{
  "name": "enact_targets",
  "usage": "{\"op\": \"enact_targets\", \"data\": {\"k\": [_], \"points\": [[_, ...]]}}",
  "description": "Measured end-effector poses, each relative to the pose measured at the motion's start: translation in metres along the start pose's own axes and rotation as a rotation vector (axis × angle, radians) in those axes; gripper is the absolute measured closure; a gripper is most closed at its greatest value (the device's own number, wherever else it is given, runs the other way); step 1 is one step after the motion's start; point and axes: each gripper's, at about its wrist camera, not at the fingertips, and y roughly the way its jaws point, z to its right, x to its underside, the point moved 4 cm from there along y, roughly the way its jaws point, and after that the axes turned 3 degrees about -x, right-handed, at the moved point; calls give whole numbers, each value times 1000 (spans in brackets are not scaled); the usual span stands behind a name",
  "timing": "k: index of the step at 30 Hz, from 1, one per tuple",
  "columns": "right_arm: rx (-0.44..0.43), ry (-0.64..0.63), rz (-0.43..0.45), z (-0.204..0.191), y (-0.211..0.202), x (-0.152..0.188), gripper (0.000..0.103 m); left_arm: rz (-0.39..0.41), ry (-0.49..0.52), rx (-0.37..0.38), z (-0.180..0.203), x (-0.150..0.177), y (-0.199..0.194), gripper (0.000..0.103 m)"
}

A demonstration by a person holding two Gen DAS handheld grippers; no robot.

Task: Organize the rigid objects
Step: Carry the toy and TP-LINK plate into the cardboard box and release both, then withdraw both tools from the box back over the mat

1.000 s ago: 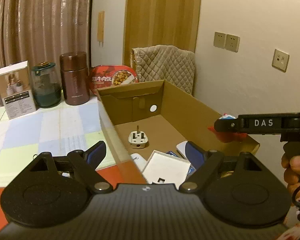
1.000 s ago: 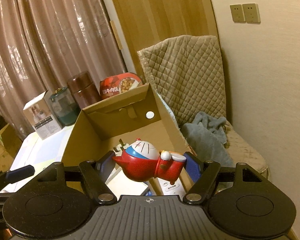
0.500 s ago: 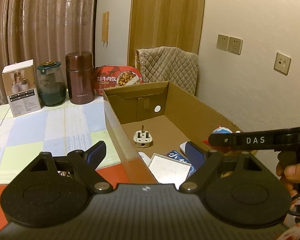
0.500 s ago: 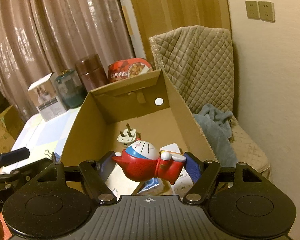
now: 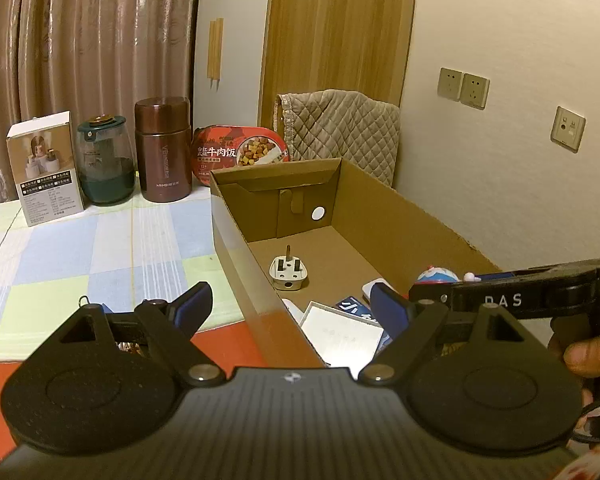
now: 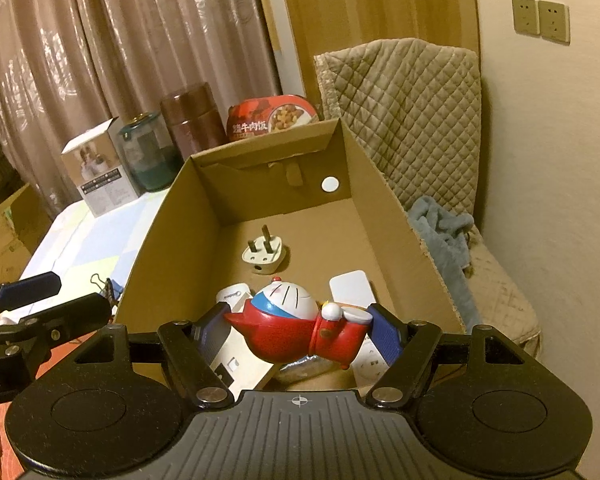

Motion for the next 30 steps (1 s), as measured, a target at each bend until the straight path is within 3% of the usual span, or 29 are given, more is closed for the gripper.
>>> {"op": "enact_targets", "data": {"k": [5, 10, 15, 30], "points": [[-13, 14, -8, 0, 2, 1, 32, 2, -10, -2, -3, 1, -1, 20], [-72, 109, 31, 7, -3, -6, 31, 2, -20, -15, -10, 3, -4, 20], [-70, 111, 94, 6, -13, -13, 29, 6, -28, -29, -17, 4, -10, 20], [-70, 72, 102, -7, -17, -15, 29, 8, -62, -56, -35, 13, -28, 20]]}}
